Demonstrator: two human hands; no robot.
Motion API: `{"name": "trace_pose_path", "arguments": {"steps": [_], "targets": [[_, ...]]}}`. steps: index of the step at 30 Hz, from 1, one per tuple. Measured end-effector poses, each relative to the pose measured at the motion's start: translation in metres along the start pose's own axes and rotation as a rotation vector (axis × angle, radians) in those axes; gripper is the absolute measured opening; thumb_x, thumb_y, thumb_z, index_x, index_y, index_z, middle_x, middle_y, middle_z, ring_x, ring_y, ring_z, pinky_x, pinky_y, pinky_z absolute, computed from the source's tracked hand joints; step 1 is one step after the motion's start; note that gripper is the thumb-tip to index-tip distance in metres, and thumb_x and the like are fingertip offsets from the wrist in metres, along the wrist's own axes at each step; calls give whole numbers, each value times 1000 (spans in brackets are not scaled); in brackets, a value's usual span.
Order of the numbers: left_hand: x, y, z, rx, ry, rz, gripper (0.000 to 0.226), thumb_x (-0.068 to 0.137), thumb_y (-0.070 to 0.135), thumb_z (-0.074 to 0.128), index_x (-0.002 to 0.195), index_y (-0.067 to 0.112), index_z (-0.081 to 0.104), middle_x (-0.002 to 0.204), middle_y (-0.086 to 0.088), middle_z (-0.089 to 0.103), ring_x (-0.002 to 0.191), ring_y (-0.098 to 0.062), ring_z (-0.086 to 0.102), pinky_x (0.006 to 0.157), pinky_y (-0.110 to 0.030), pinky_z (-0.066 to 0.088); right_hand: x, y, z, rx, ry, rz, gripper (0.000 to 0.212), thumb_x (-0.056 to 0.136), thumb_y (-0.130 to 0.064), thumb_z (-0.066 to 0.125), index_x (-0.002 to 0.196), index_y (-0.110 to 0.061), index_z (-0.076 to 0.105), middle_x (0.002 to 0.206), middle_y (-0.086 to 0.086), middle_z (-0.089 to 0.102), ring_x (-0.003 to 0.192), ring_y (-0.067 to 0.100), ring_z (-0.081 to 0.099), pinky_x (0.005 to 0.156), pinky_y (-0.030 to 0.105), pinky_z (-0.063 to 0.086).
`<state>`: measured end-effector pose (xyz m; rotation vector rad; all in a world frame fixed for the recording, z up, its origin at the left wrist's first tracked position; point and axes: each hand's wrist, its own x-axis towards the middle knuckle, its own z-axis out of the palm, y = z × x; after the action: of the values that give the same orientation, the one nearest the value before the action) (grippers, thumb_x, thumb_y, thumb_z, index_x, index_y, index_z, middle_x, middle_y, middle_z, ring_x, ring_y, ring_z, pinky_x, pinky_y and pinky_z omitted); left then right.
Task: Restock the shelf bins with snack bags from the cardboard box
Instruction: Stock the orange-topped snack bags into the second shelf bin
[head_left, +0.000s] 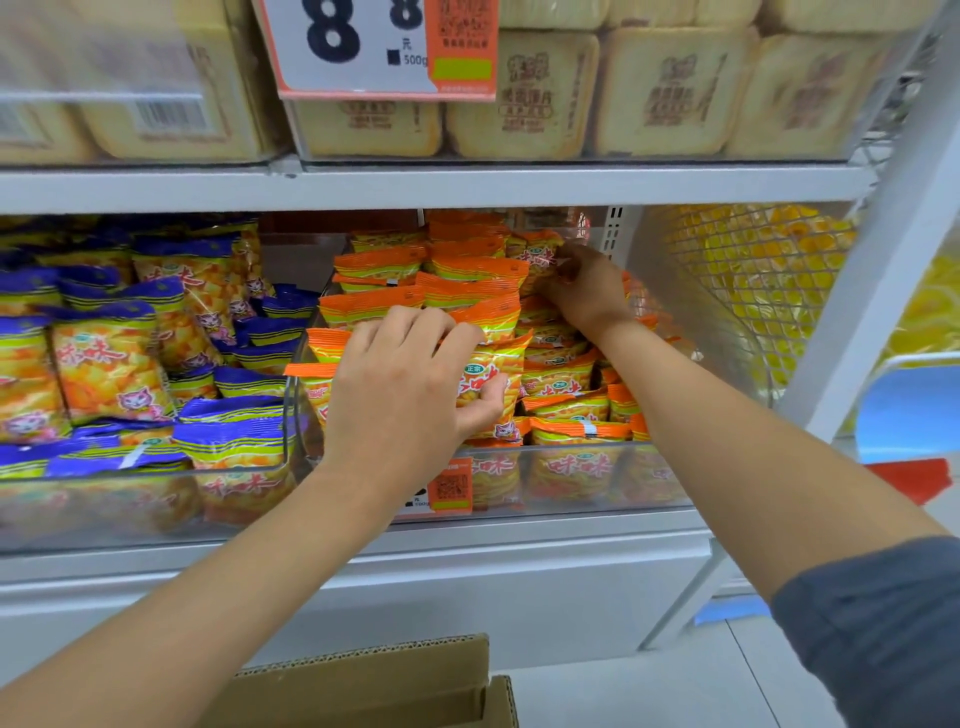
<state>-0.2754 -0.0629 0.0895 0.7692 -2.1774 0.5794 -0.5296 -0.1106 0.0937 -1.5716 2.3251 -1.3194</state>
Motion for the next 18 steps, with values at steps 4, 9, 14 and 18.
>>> {"name": "trace_pose_path", "arguments": {"steps": [4,9,14,18], "targets": [[0,-1,1,-4,-18,3,41,92,49,45,102,16,66,94,-3,65,92,-26,58,75,-38,44,-12,-15,-17,-69,-1,14,48,89,-15,61,137,-13,53,134,8,60,119,26,57,95,32,47],[7,-1,-8,-61,-143,-17,51,91,55,35,107,16,64,100,-3,64,97,-24,55,81,-39,42,-70,-36,-47,101,9,41,33,91,-16,58,123,-15,63,118,5,67,110,23,62,89,30,48],[-3,-6,-38,-215,-131,-49,56,81,43,47,129,15,56,127,-4,56,121,-23,47,101,-39,29,-151,-71,-63,297,34,-102,32,88,-32,64,116,-20,57,104,-2,61,92,11,59,76,24,51],[-26,-22,-54,-109,-59,-196,35,79,23,64,113,15,58,109,-7,56,99,-27,51,80,-39,39,-170,-88,-50,16,-79,-304,43,85,-33,72,123,-24,55,121,-4,47,104,11,52,86,25,52]]}}
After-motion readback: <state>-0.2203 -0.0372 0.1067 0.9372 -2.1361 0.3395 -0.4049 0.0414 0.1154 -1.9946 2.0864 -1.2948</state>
